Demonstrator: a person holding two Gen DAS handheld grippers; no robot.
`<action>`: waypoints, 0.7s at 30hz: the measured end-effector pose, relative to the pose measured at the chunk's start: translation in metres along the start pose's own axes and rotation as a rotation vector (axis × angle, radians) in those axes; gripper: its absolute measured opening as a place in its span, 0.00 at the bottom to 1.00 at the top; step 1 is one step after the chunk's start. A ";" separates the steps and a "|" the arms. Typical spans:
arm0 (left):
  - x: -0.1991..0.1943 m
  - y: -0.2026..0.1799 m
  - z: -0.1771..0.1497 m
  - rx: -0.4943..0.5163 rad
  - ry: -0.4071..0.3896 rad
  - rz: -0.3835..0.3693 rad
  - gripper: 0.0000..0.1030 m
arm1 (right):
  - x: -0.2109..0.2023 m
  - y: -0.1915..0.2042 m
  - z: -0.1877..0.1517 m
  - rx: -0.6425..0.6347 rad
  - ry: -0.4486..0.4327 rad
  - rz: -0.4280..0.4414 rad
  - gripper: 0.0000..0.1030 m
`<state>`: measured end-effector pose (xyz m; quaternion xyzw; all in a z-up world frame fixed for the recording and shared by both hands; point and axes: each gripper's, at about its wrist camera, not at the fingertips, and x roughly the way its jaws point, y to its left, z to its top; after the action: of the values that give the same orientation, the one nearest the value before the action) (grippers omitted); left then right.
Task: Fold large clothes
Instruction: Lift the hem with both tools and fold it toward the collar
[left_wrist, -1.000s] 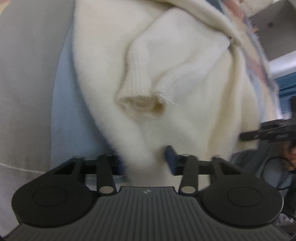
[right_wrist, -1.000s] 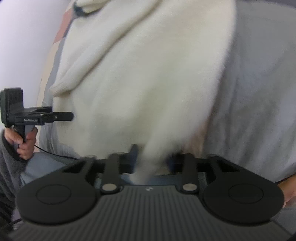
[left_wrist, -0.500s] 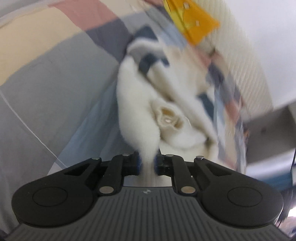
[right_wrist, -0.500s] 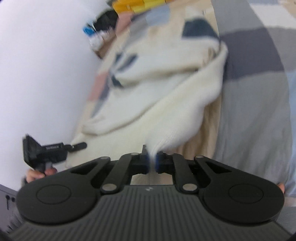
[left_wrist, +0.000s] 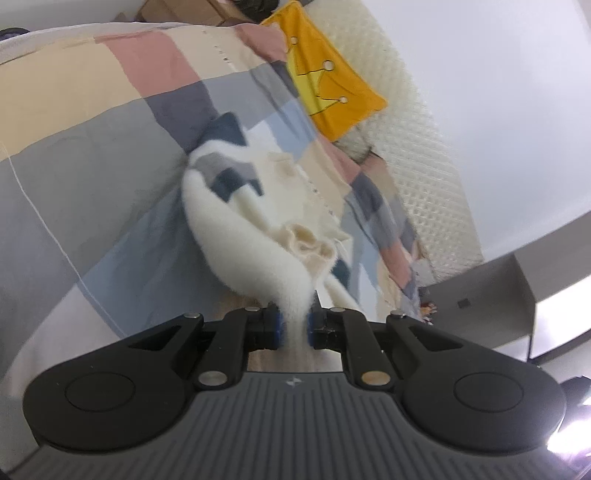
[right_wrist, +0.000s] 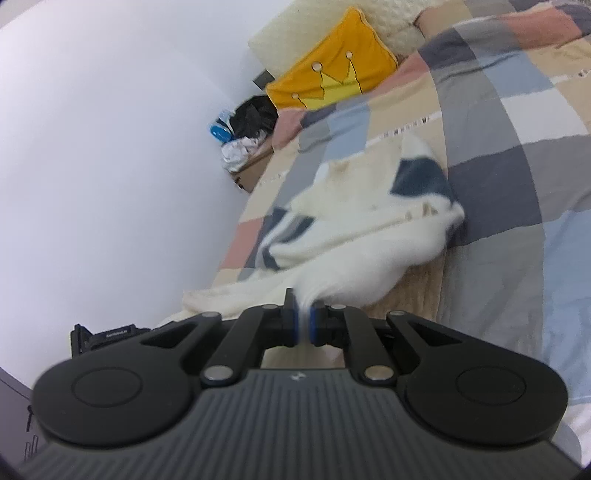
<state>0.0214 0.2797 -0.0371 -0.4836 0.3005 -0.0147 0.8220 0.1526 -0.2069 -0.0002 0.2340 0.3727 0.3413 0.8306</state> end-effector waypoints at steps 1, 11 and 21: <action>-0.009 -0.004 -0.005 0.005 -0.004 -0.015 0.13 | -0.006 0.003 -0.003 0.000 -0.010 0.001 0.09; -0.043 -0.018 -0.040 0.001 -0.019 -0.083 0.14 | -0.036 -0.007 -0.020 0.081 -0.040 -0.034 0.09; 0.078 -0.014 0.065 -0.087 -0.087 0.017 0.14 | 0.074 -0.029 0.060 0.207 -0.082 -0.126 0.09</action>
<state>0.1222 0.2987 -0.0402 -0.5163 0.2690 0.0265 0.8126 0.2464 -0.1792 -0.0157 0.3084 0.3856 0.2381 0.8364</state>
